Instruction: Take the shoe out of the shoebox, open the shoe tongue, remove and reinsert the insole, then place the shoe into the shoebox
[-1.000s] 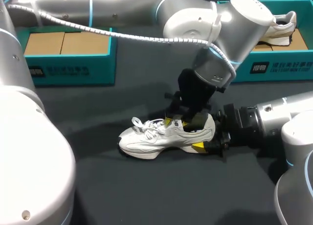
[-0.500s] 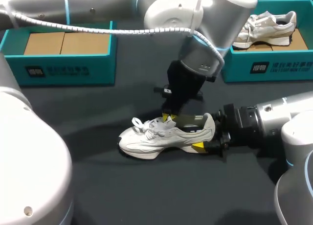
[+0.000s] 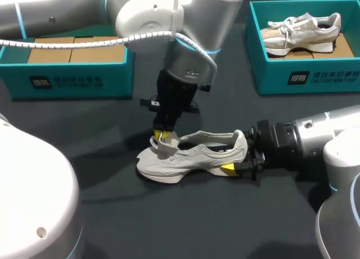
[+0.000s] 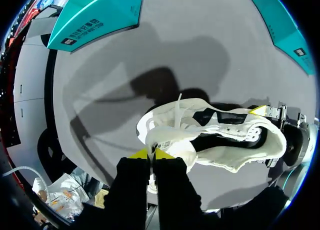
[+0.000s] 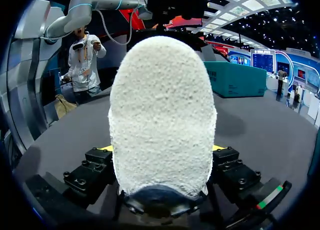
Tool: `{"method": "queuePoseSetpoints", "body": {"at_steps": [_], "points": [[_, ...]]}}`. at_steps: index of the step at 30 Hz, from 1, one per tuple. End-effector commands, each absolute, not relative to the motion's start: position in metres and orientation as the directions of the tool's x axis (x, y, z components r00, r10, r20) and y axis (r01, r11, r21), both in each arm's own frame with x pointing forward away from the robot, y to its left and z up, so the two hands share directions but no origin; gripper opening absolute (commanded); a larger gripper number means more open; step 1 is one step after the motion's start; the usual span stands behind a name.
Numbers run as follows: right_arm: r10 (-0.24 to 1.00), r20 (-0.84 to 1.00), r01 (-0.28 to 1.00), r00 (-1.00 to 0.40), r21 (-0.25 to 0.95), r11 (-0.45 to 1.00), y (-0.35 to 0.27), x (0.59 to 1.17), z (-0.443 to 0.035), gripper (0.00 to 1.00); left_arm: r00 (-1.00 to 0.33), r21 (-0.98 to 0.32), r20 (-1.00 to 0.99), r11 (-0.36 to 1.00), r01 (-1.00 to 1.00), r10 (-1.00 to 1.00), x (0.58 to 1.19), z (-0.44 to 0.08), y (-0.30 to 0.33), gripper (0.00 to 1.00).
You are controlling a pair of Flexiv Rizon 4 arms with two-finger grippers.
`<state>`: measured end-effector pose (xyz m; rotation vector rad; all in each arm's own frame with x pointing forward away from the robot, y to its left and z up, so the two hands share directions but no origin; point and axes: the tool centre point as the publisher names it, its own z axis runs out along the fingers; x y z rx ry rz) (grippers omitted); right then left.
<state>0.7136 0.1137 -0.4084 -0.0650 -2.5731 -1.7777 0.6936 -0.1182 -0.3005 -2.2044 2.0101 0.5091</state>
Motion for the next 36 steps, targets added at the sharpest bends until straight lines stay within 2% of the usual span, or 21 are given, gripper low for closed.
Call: {"method": "queuePoseSetpoints", "body": {"at_steps": [1,6,10,11,14,17,19,21,23,30,36], "points": [[0.029,0.034,0.042,-0.999,0.934,0.355,0.115,0.713,-0.409,0.0,0.089,0.147,-0.187,-0.117,-0.982,-0.978,0.693,-0.317,-0.101,0.0],[0.029,0.034,0.042,-0.999,0.934,0.355,0.115,0.713,-0.409,0.0,0.106,0.13,-0.22,-0.137,-0.982,-0.97,0.695,-0.332,-0.096,0.0],[0.029,0.034,0.042,-0.999,0.934,0.355,0.115,0.713,-0.409,0.0,0.1,0.132,-0.237,-0.134,-0.982,-0.966,0.694,-0.341,-0.092,0.12],[0.029,0.034,0.042,-0.999,0.934,0.355,0.115,0.713,-0.409,0.0,0.1,0.133,-0.246,-0.136,-0.982,-0.964,0.694,-0.344,-0.09,0.18],[0.029,0.034,0.042,-0.999,0.934,0.355,0.115,0.713,-0.409,0.0,0.105,0.137,-0.265,-0.145,-0.98,-0.958,0.693,-0.351,-0.085,0.24],[0.029,0.034,0.042,-0.999,0.934,0.355,0.115,0.713,-0.409,0.0,0.104,0.142,-0.278,-0.148,-0.979,-0.955,0.692,-0.353,-0.078,0.38],[0.029,0.034,0.042,-0.999,0.934,0.355,0.115,0.713,-0.409,0.0,0.102,0.141,-0.282,-0.147,-0.979,-0.954,0.692,-0.352,-0.074,0.62],[0.029,0.034,0.042,-0.999,0.934,0.355,0.115,0.713,-0.409,0.0,0.1,0.133,-0.281,-0.142,-0.981,-0.955,0.692,-0.347,-0.071,0.72],[0.029,0.034,0.042,-0.999,0.934,0.355,0.115,0.713,-0.409,0.0,0.095,0.124,-0.264,-0.131,-0.983,-0.96,0.692,-0.338,-0.071,0.75],[0.029,0.034,0.042,-0.999,0.934,0.355,0.115,0.713,-0.409,0.0,0.052,0.086,-0.119,-0.062,-0.994,-0.992,0.688,-0.285,-0.085,0.74],[0.029,0.034,0.042,-0.999,0.934,0.355,0.115,0.713,-0.409,0.0,-0.047,0.061,0.017,0.048,-0.997,-0.999,0.686,-0.238,-0.115,0.73]]}}
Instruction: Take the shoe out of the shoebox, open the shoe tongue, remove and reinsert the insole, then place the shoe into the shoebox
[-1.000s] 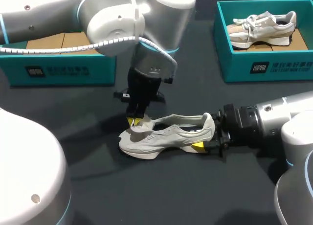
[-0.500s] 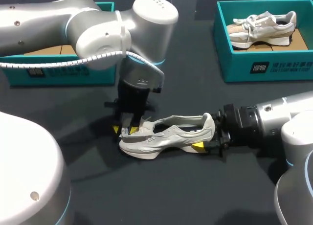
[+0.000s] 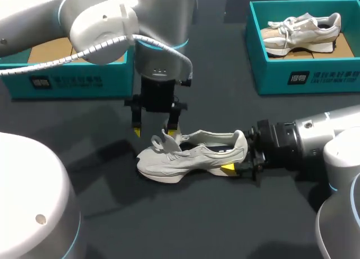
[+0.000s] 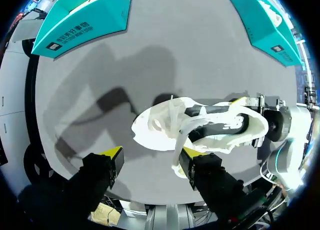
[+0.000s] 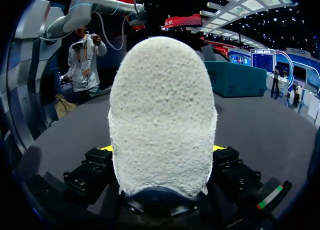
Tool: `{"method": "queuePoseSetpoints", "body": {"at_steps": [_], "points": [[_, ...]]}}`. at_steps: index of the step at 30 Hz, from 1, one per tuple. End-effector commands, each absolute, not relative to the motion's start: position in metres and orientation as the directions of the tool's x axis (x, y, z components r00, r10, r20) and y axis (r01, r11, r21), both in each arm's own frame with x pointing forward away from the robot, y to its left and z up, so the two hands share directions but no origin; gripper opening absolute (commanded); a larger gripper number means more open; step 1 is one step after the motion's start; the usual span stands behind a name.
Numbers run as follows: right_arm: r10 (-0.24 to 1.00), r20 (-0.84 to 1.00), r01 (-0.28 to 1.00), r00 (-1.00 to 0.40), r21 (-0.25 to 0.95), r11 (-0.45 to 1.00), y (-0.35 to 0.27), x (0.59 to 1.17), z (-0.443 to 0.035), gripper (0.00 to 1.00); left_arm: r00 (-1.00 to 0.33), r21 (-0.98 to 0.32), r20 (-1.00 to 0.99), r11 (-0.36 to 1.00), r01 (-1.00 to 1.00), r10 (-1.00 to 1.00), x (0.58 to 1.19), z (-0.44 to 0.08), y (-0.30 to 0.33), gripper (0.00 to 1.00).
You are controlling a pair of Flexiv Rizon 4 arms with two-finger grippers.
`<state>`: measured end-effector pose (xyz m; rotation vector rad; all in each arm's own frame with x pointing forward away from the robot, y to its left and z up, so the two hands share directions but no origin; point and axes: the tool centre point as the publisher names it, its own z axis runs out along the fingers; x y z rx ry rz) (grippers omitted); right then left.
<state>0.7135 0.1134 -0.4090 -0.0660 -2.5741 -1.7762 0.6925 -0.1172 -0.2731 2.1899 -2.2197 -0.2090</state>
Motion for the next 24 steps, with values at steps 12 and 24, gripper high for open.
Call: {"method": "queuePoseSetpoints", "body": {"at_steps": [12,24], "points": [[0.029,0.034,0.042,-0.999,0.934,0.355,0.115,0.713,-0.409,0.0,-0.53,-0.019,0.256,0.544,-0.839,-0.808,0.67,-0.184,-0.162,0.0],[0.029,0.034,0.042,-0.999,0.934,0.355,0.115,0.713,-0.409,0.0,-0.623,0.052,0.296,0.663,-0.746,-0.724,0.677,-0.173,-0.168,0.0]]}}
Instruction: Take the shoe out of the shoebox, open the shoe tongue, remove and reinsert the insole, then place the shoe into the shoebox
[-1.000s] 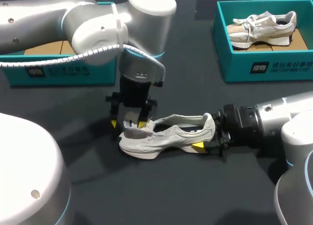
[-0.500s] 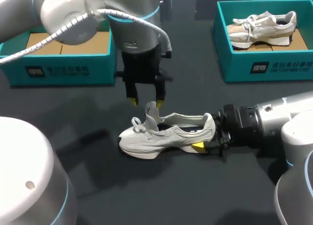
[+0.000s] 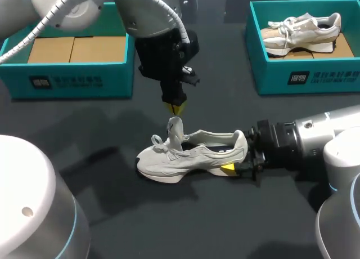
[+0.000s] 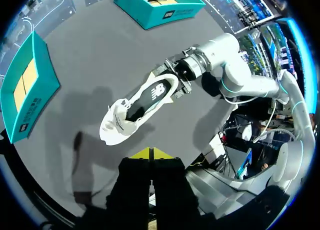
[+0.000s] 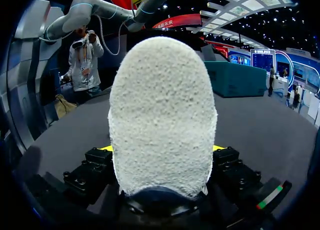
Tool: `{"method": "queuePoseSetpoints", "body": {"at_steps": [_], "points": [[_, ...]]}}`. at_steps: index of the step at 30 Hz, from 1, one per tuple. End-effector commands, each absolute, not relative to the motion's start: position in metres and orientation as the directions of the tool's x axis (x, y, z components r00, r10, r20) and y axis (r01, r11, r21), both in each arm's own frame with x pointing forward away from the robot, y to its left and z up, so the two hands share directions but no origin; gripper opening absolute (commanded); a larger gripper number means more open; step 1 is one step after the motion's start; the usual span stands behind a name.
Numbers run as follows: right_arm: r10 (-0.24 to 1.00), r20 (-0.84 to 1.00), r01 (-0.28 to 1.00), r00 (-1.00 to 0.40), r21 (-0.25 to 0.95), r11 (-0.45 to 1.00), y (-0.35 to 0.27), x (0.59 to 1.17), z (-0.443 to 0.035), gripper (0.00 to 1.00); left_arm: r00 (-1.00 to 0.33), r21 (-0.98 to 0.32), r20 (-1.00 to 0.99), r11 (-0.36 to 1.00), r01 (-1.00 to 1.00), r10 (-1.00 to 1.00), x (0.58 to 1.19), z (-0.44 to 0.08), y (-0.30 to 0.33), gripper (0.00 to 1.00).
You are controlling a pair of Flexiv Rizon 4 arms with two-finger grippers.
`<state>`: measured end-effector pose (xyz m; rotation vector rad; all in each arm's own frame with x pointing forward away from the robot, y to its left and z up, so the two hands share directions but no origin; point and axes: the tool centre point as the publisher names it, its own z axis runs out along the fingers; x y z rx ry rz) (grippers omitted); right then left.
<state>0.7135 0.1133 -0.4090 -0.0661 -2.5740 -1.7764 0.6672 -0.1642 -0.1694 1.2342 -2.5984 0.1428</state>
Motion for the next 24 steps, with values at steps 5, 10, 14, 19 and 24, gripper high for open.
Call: {"method": "queuePoseSetpoints", "body": {"at_steps": [5,10,14,19,24], "points": [[0.029,0.034,0.042,-0.999,0.934,0.355,0.115,0.713,-0.409,0.0,-0.7,-0.034,0.251,0.716,-0.697,-0.669,0.681,-0.184,-0.173,0.0],[0.029,0.034,0.042,-0.999,0.934,0.355,0.115,0.713,-0.409,0.0,-0.799,-0.079,0.215,0.806,-0.587,-0.561,0.681,-0.205,-0.186,0.0],[0.029,0.034,0.042,-0.999,0.934,0.355,0.115,0.713,-0.409,0.0,-0.874,-0.125,0.241,0.879,-0.46,-0.422,0.679,-0.216,-0.194,0.0],[0.029,0.034,0.042,-0.999,0.934,0.355,0.115,0.713,-0.409,0.0,-0.879,-0.126,0.235,0.884,-0.451,-0.415,0.682,-0.22,-0.196,0.0],[0.029,0.034,0.042,-0.999,0.934,0.355,0.115,0.713,-0.409,0.0,-0.879,-0.126,0.235,0.884,-0.451,-0.415,0.682,-0.22,-0.196,0.0]]}}
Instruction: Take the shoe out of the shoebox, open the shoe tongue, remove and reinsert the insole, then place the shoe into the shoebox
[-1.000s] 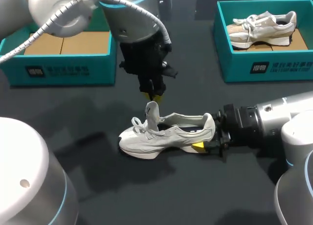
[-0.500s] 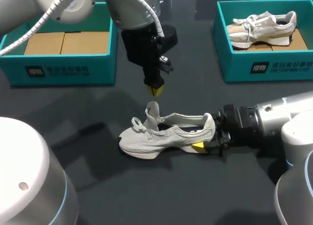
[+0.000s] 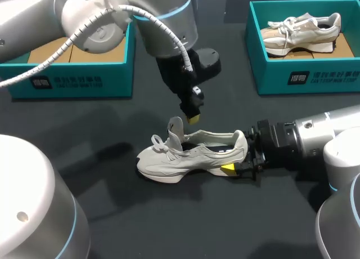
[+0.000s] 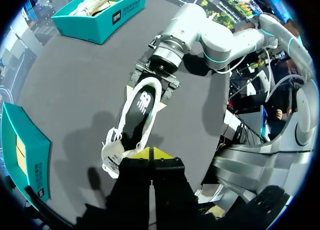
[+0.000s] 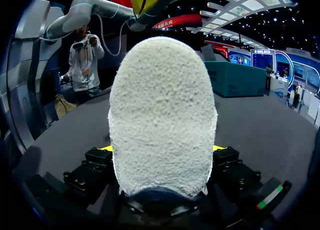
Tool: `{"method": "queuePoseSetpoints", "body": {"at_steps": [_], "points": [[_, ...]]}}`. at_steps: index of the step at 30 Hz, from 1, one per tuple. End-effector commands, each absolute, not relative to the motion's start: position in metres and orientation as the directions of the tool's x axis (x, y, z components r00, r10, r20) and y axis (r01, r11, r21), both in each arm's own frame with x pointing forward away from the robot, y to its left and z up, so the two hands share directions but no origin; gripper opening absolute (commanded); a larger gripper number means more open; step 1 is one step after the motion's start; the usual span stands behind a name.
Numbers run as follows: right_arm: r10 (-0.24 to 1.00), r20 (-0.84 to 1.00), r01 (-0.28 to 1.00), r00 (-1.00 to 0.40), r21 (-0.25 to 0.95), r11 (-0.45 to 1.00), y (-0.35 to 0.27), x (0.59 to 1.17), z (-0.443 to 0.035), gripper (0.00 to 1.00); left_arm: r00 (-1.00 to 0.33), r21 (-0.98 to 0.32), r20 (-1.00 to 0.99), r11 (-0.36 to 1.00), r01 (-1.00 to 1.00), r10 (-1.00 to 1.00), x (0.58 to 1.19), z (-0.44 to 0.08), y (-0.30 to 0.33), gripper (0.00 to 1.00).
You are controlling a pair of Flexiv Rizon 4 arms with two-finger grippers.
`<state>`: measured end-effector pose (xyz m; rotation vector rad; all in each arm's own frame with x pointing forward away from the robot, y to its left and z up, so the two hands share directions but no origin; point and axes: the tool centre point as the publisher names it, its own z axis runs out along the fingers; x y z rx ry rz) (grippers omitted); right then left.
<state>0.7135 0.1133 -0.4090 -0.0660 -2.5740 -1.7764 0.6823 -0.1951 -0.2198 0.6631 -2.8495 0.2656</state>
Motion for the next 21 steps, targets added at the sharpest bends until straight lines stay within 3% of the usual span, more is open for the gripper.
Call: {"method": "queuePoseSetpoints", "body": {"at_steps": [1,21], "points": [[0.029,0.034,0.042,-0.999,0.934,0.355,0.115,0.713,-0.409,0.0,-0.879,-0.126,0.235,0.884,-0.451,-0.415,0.682,-0.22,-0.196,0.0],[0.029,0.034,0.042,-0.999,0.934,0.355,0.115,0.713,-0.409,0.0,-0.957,-0.135,0.16,0.955,-0.266,-0.244,0.703,-0.3,-0.242,0.0]]}}
